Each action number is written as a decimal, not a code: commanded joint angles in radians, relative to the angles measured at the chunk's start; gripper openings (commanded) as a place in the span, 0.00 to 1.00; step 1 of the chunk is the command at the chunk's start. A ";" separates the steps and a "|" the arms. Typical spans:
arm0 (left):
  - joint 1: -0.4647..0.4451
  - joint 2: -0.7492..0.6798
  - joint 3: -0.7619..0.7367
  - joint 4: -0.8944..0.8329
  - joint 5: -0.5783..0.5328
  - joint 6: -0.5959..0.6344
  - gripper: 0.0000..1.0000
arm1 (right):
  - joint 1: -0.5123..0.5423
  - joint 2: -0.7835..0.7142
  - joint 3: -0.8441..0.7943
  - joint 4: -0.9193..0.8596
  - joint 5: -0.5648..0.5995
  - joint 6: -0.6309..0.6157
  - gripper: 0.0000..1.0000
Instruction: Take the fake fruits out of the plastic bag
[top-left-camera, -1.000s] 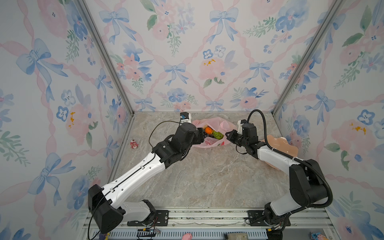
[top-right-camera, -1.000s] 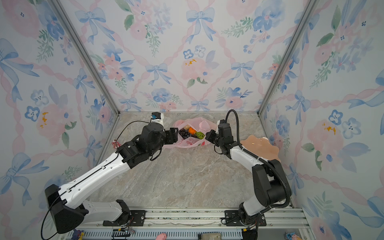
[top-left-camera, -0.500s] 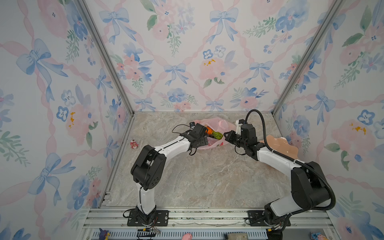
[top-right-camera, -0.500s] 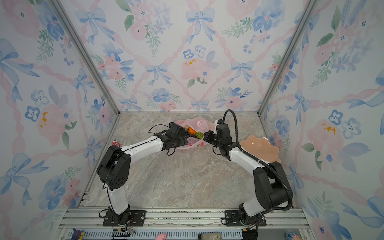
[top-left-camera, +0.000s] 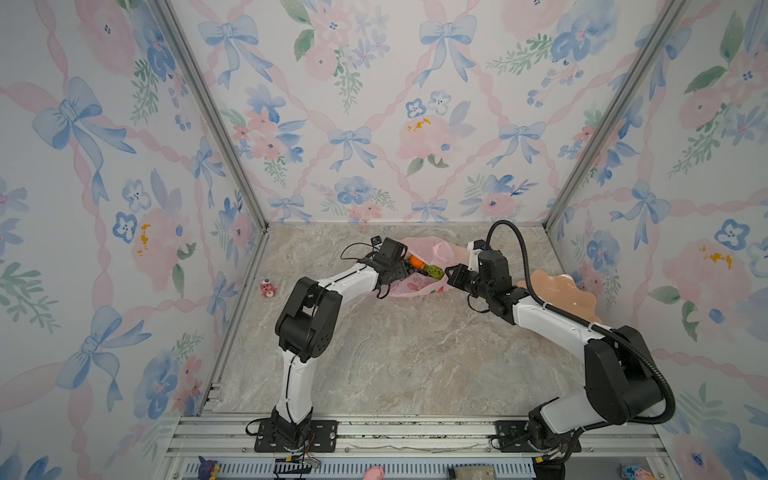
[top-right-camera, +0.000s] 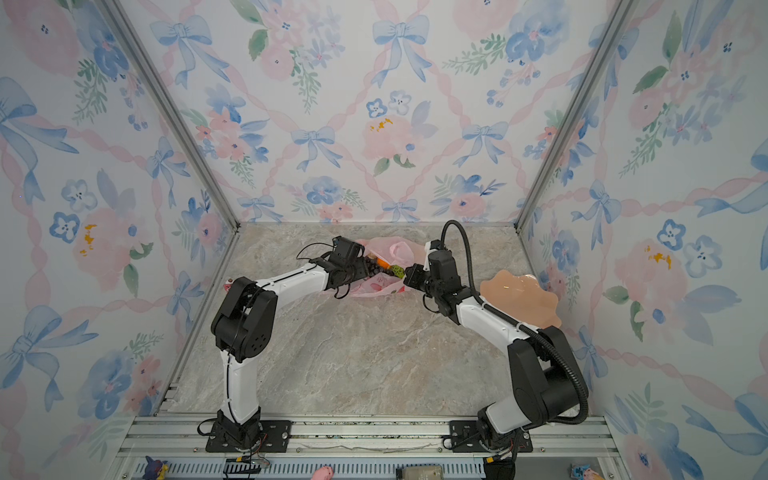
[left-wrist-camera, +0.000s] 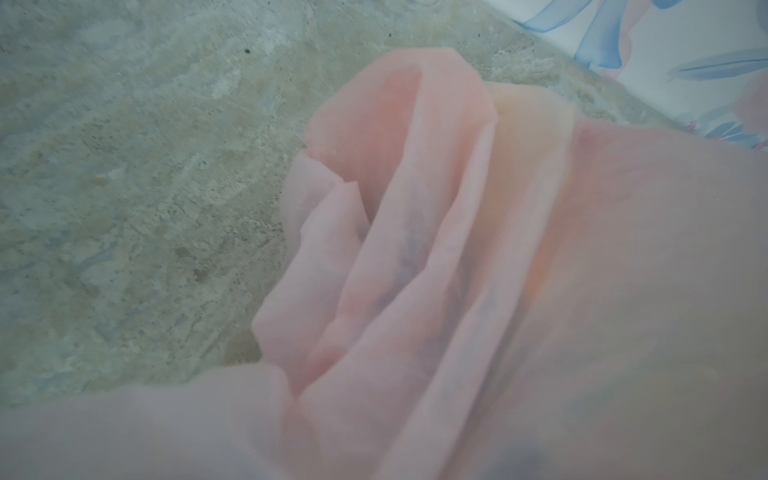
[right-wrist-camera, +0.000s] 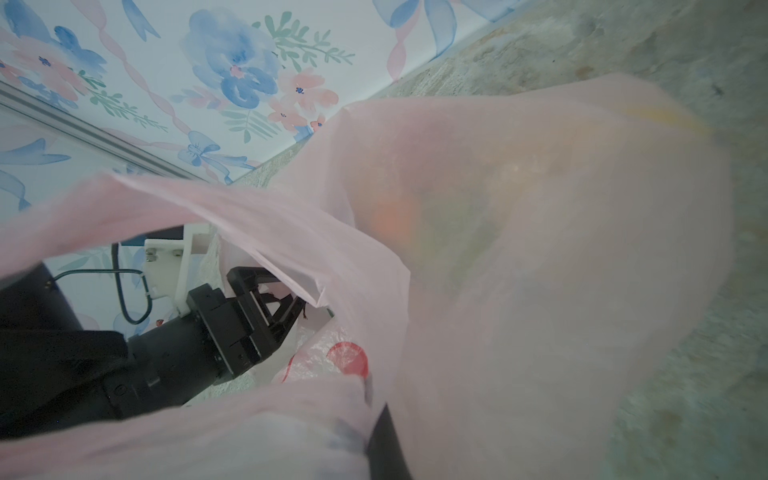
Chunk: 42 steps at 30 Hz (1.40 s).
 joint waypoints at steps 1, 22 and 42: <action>0.018 0.032 0.039 0.004 0.017 0.014 0.63 | -0.006 -0.034 0.012 -0.049 0.013 0.003 0.00; 0.123 -0.308 -0.386 0.387 0.168 0.095 0.00 | -0.307 0.098 0.006 0.165 -0.242 0.236 0.00; 0.076 -0.275 -0.212 0.164 0.104 0.193 0.00 | -0.128 -0.216 0.240 -0.630 0.161 -0.377 0.94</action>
